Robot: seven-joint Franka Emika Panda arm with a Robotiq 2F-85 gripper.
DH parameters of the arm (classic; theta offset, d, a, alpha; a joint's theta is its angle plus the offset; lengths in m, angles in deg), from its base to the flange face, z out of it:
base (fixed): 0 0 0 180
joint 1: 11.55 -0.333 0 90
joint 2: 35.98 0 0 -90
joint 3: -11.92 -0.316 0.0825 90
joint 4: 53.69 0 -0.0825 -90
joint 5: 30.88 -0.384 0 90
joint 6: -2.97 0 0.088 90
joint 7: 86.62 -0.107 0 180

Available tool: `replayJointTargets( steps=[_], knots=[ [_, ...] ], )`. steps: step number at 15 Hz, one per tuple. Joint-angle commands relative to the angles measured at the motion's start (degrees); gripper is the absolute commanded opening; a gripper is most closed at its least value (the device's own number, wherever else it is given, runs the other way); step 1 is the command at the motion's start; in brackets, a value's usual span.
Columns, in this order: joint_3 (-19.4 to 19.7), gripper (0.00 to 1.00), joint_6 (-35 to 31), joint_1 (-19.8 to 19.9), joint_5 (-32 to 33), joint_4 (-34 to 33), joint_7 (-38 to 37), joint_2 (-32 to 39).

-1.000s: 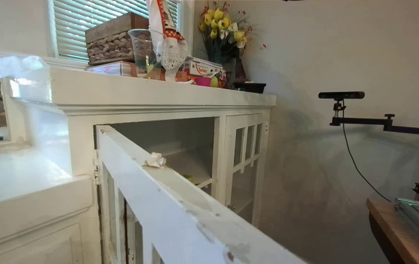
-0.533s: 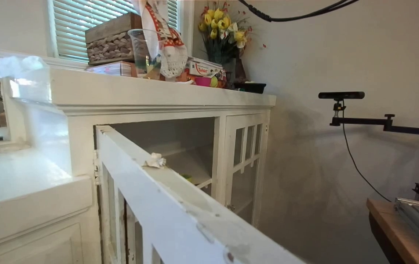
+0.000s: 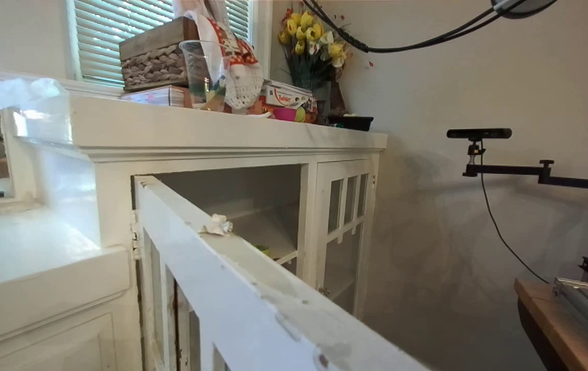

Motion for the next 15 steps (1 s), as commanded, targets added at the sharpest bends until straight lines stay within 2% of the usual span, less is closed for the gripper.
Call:
replayJointTargets(
  steps=[1, 3, 10, 15],
  knots=[
    [-0.7, 0.42, 3.7, -0.1, -0.5, -5.8, -0.2, 3.6],
    [-0.7, 0.49, 4.7, -0.1, -0.5, -6.3, -0.5, 3.7],
    [1.1, 0.99, 11.9, -0.5, 1.3, -5.2, -2.4, 0.7],
    [0.9, 1.00, 21.5, 1.5, 0.5, 0.8, 3.6, -5.9]
  ],
)
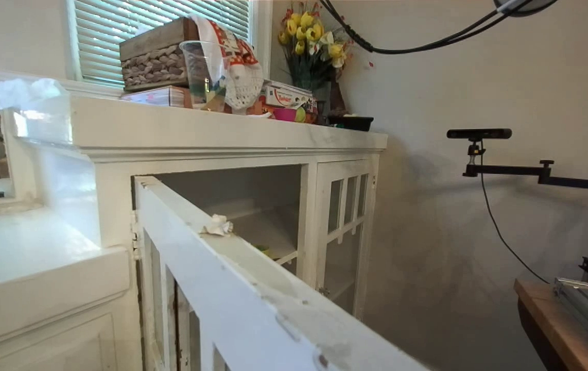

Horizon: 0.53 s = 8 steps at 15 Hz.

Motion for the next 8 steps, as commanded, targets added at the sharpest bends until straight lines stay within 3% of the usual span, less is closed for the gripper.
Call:
replayJointTargets(
  steps=[1, 6, 8],
  knots=[
    [0.4, 1.00, 6.9, 1.7, 0.6, 6.5, 4.0, -6.2],
    [2.5, 1.00, 14.9, 3.6, 0.8, 17.3, 3.3, -13.6],
    [1.0, 1.00, 19.1, 5.9, -3.9, 22.3, 4.8, -16.6]
  ],
)
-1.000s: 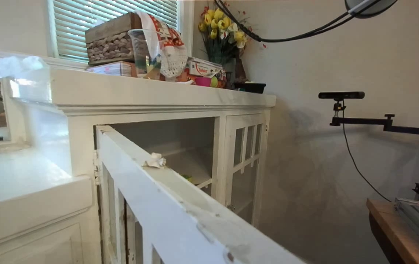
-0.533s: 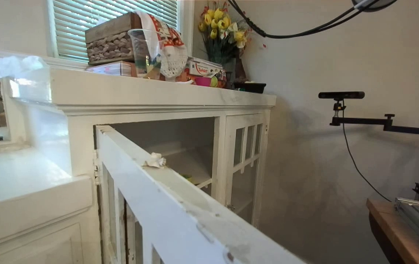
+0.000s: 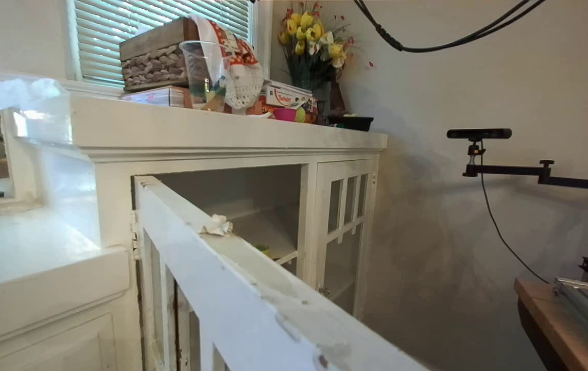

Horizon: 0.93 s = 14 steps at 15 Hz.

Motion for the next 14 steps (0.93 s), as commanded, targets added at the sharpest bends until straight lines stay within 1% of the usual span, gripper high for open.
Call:
replayJointTargets(
  steps=[1, 2, 3, 5, 7, 9, 14],
  knots=[
    [-1.0, 1.00, 5.2, 2.4, -4.2, 13.7, 1.1, -8.6],
    [-0.9, 1.00, 6.8, 2.9, -4.8, 16.1, 0.4, -9.9],
    [-1.1, 1.00, 8.6, 3.6, -6.2, 18.6, 1.4, -11.4],
    [-0.5, 1.00, 8.2, 3.9, -6.8, 23.7, 1.0, -13.8],
    [0.1, 1.00, 5.8, 3.9, -5.9, 29.1, 0.3, -15.8],
    [0.4, 1.00, 1.6, 3.8, -5.5, 34.3, 0.6, -17.4],
    [0.1, 1.00, -16.2, 3.3, -7.1, 48.6, -1.2, -19.9]
  ],
)
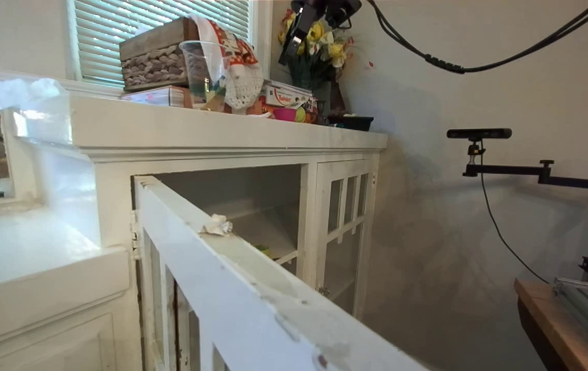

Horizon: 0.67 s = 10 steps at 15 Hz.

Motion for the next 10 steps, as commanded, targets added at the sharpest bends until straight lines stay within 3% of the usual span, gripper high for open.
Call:
replayJointTargets(
  steps=[1, 10],
  knots=[
    [1.5, 1.00, -11.7, -1.9, -4.0, 13.9, -0.8, -4.9],
    [1.2, 1.00, -35.9, -6.0, -17.0, 40.0, 2.4, -13.6]
  ],
)
